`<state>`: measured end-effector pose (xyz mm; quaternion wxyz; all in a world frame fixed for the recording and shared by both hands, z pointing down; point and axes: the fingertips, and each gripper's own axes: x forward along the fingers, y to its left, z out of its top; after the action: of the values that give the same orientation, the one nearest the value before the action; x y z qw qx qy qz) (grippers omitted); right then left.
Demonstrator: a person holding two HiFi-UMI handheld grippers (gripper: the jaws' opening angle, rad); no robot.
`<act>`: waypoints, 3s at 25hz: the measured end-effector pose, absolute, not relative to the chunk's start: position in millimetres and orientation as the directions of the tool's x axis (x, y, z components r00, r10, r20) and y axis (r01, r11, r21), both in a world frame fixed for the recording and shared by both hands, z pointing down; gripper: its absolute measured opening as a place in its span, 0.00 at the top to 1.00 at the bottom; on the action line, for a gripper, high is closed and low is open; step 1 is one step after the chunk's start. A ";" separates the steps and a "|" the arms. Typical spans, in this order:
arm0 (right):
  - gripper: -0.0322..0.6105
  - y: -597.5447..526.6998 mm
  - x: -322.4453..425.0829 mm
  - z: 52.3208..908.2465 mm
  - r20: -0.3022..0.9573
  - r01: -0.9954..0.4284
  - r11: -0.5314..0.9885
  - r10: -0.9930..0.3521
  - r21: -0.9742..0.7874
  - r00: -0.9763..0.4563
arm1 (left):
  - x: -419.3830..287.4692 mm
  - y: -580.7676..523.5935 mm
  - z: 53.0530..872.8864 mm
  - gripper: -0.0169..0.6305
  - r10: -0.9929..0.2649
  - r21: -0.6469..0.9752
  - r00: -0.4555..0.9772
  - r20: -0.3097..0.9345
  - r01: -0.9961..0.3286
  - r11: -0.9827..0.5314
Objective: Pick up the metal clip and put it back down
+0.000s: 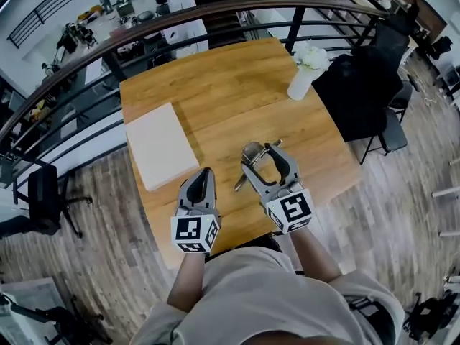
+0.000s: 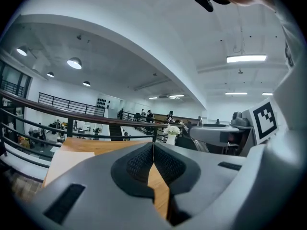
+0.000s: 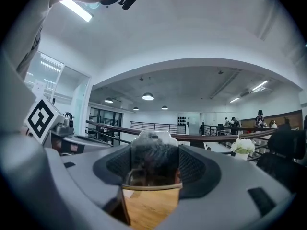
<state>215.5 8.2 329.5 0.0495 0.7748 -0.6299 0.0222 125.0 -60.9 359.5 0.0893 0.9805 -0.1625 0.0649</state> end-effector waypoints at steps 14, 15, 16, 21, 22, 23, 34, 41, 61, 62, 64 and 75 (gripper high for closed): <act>0.49 71.8 342.8 321.8 0.074 -0.936 -0.351 -0.934 -0.016 0.349 | 263.9 -4.6 359.1 0.94 -0.139 0.127 0.969 0.204 -0.167 -0.978; 0.49 74.7 350.5 325.2 0.083 -0.932 -0.362 -0.929 -0.012 0.360 | 270.6 -2.8 362.7 0.94 -0.130 0.130 0.969 0.212 -0.159 -0.979; 0.48 77.5 358.4 329.1 0.094 -0.927 -0.374 -0.923 -0.003 0.372 | 277.1 -1.2 367.1 0.94 -0.121 0.134 0.968 0.220 -0.153 -0.979; 0.49 92.5 391.1 352.8 0.162 -0.909 -0.418 -0.896 0.007 0.413 | 300.3 7.8 392.6 0.94 -0.088 0.163 0.959 0.270 -0.136 -0.977; 0.49 94.9 397.5 357.3 0.173 -0.906 -0.423 -0.892 0.006 0.418 | 305.1 9.5 396.6 0.94 -0.083 0.167 0.957 0.279 -0.133 -0.977; 0.49 97.0 404.3 362.1 0.183 -0.904 -0.428 -0.888 0.006 0.422 | 310.2 11.5 400.7 0.94 -0.076 0.170 0.954 0.288 -0.129 -0.977; 0.49 108.0 492.4 436.0 0.305 -0.891 -0.451 -0.856 -0.049 0.416 | 366.4 15.4 467.6 0.94 -0.058 0.174 0.898 0.437 -0.148 -0.974; 0.49 109.4 542.9 504.7 0.416 -0.903 -0.425 -0.832 -0.055 0.366 | 385.3 14.1 518.0 0.94 -0.094 0.196 0.841 0.532 -0.230 -0.953; 0.49 81.9 597.8 635.0 0.621 -0.901 -0.422 -0.733 -0.096 0.278 | 415.3 26.6 607.3 0.94 -0.005 0.262 0.742 0.670 -0.243 -0.934; 0.49 81.2 598.0 638.6 0.630 -0.903 -0.420 -0.727 -0.092 0.274 | 415.8 26.1 609.3 0.94 -0.003 0.261 0.739 0.674 -0.242 -0.935; 0.48 79.8 597.8 645.0 0.646 -0.904 -0.419 -0.715 -0.090 0.267 | 417.3 24.9 611.0 0.94 -0.002 0.253 0.734 0.680 -0.236 -0.938; 0.48 78.4 600.2 672.4 0.700 -0.905 -0.424 -0.660 -0.046 0.274 | 411.5 29.6 613.8 0.94 -0.003 0.251 0.722 0.692 -0.245 -0.937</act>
<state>600.2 78.4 672.4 0.1849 0.7764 -0.5038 0.3305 411.5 29.6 613.8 0.1648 0.9131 -0.0677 0.3668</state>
